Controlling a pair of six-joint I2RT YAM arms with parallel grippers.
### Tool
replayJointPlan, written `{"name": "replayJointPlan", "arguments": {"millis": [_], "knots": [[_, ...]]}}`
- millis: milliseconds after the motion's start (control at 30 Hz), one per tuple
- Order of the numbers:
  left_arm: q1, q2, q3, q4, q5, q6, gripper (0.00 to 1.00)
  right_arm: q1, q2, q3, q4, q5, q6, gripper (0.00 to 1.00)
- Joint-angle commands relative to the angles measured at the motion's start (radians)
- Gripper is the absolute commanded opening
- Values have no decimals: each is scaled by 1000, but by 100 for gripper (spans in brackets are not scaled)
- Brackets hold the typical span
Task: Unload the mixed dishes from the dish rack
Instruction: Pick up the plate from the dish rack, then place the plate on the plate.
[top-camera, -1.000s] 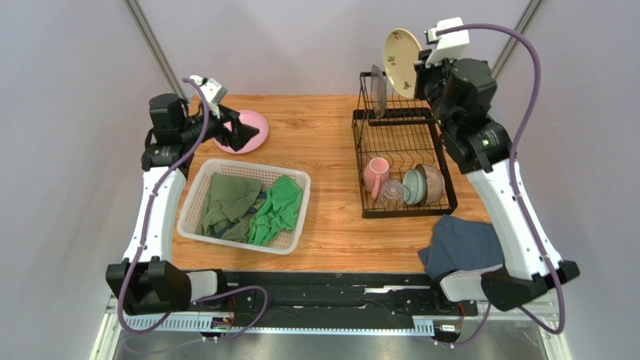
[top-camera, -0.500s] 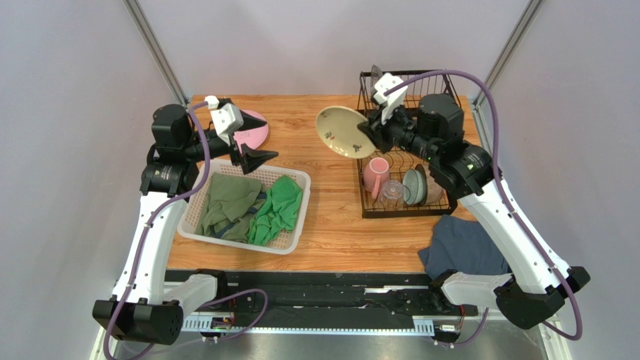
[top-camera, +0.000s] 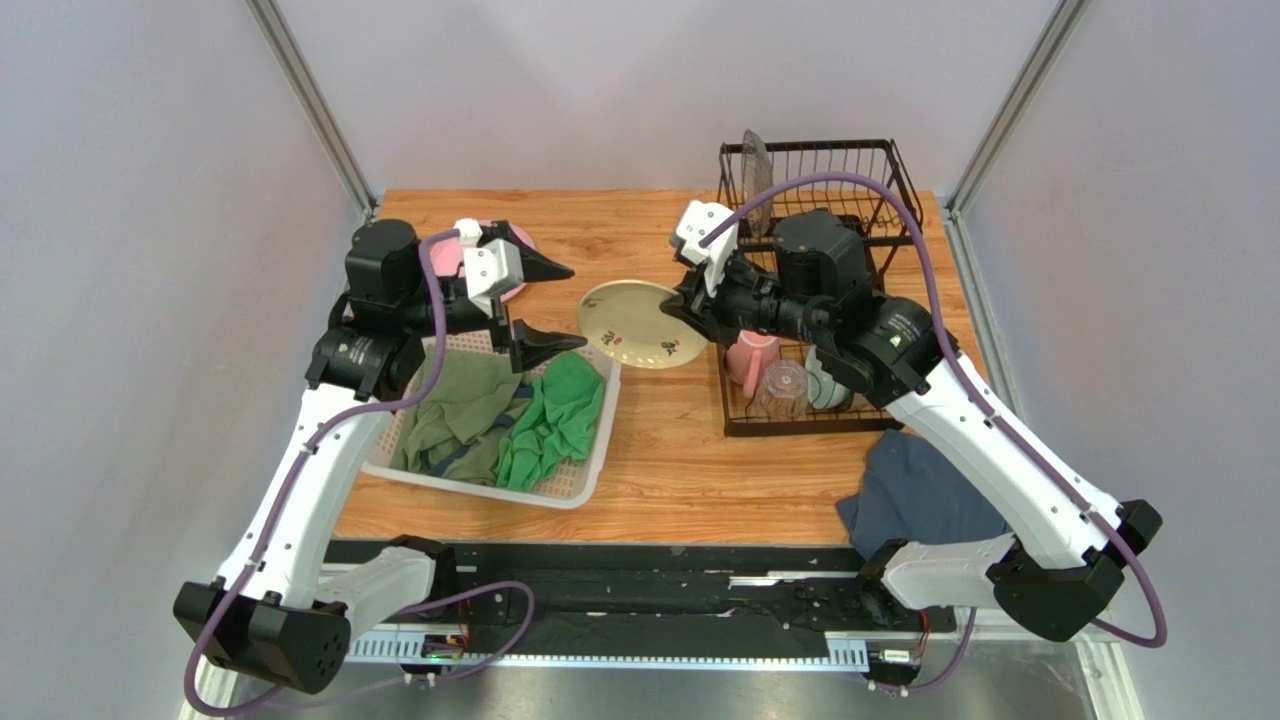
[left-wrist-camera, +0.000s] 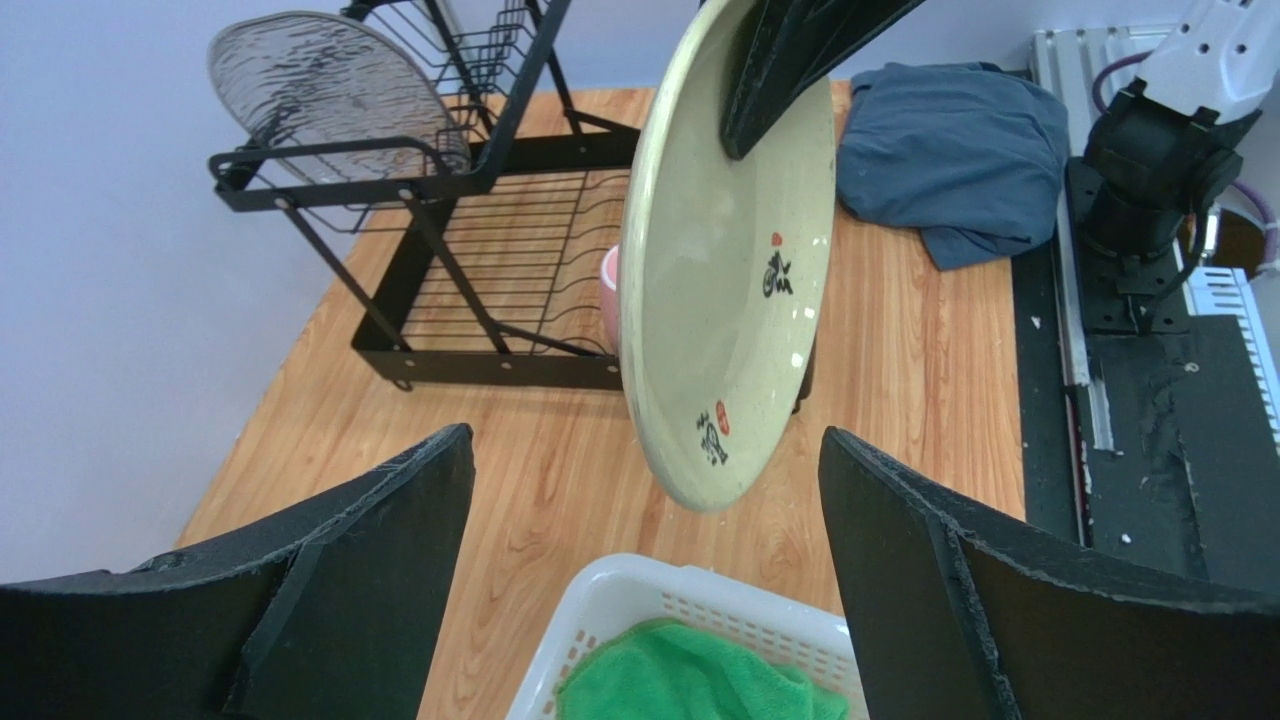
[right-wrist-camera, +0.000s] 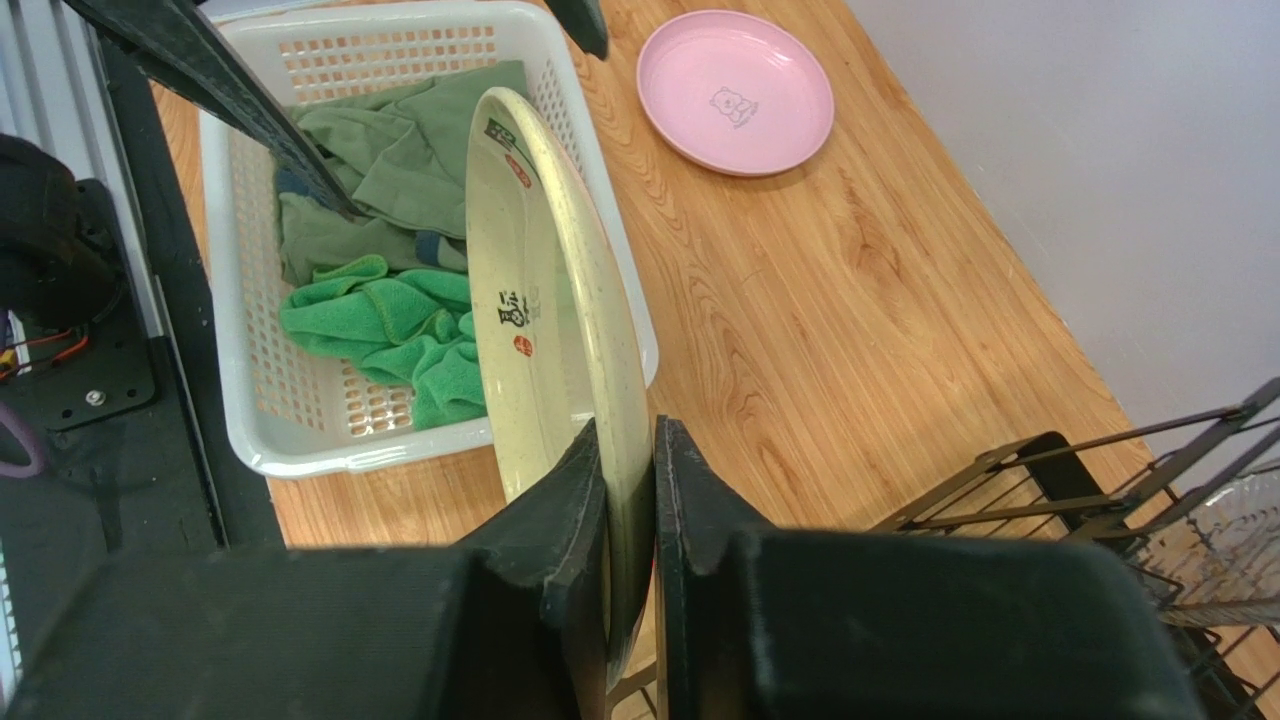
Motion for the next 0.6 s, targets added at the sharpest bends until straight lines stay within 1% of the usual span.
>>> {"name": "replayJointPlan", "arguments": {"millis": [0, 100, 200, 233, 300, 333, 400, 433, 500, 533, 567], "knots": [[-42, 20, -3, 15, 6, 52, 91, 29, 13, 9, 34, -3, -30, 4], [-65, 38, 0, 15, -14, 48, 86, 43, 23, 13, 36, 3, -34, 4], [-77, 61, 8, 3, -27, 52, 79, 50, 24, 13, 36, 6, -38, 4], [-82, 66, 8, 3, -27, 51, 72, 55, 24, 13, 38, 6, -38, 4], [-87, 84, 9, 1, -27, 45, 60, 58, 26, 15, 38, 9, -41, 4], [-87, 87, 9, -2, -27, 43, 48, 59, 24, 12, 38, 12, -41, 4], [-90, 95, 8, -2, -28, 43, 37, 63, 21, 7, 41, 24, -45, 4], [-90, 96, 6, -5, -30, 43, 27, 63, 23, 1, 45, 26, -48, 4], [-90, 95, 5, -5, -36, 43, 18, 64, 20, -5, 47, 37, -54, 5], [-90, 93, 3, -4, -40, 43, 10, 63, 18, -13, 48, 40, -56, 5], [-90, 90, 3, -5, -43, 43, 7, 64, 16, -16, 50, 43, -59, 5]]}}
